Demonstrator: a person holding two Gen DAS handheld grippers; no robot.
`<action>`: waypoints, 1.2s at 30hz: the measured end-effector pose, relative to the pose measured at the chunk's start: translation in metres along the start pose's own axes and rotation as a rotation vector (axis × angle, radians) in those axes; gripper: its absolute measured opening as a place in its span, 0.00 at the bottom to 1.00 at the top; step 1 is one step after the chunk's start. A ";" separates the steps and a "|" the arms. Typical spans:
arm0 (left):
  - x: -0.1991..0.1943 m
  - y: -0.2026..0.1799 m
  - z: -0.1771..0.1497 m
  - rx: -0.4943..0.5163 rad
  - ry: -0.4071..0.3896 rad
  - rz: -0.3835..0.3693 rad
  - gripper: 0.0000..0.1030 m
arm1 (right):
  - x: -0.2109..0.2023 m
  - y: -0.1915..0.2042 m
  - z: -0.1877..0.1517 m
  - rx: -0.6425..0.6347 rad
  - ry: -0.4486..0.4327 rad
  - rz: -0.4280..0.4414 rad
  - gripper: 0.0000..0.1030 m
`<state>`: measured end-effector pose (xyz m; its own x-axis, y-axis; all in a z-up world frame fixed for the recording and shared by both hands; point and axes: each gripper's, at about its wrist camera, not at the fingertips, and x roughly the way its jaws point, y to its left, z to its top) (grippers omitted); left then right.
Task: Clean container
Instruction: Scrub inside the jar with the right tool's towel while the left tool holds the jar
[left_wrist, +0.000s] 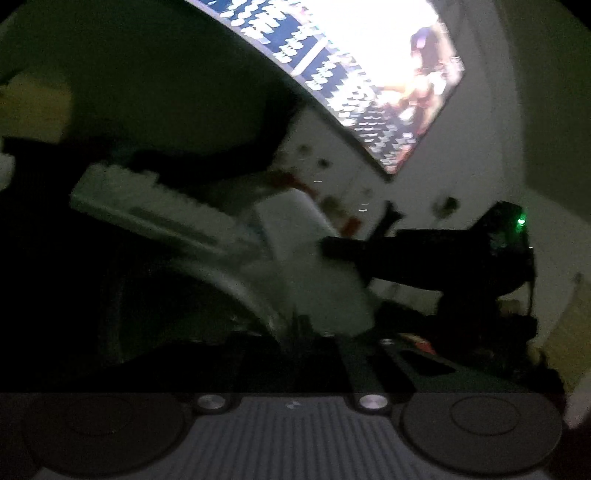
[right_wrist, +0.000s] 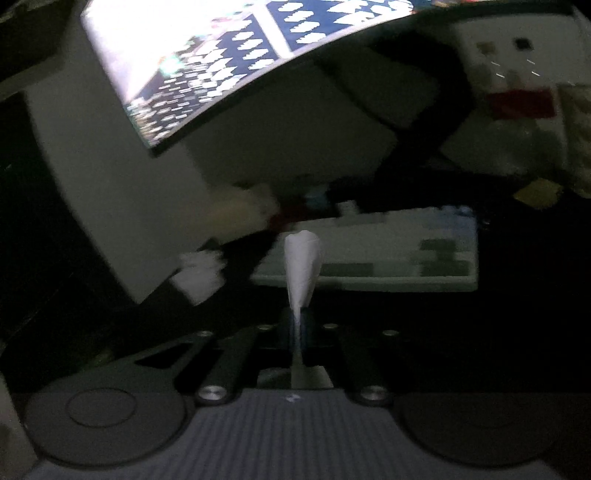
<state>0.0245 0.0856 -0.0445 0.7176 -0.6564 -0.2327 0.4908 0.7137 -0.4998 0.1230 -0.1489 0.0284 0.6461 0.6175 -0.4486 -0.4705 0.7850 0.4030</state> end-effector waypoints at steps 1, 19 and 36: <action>-0.002 -0.008 -0.003 0.046 0.002 0.024 0.08 | 0.001 0.008 -0.001 -0.022 0.009 0.006 0.06; 0.038 -0.070 -0.049 0.246 0.055 0.458 0.68 | 0.040 0.068 -0.021 -0.140 0.199 0.233 0.06; 0.050 -0.085 -0.058 0.289 0.049 0.493 0.92 | 0.020 0.036 -0.018 -0.164 0.149 0.111 0.05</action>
<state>-0.0099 -0.0226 -0.0619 0.8754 -0.2344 -0.4227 0.2237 0.9717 -0.0757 0.1087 -0.1075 0.0197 0.4946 0.6914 -0.5266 -0.6327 0.7018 0.3273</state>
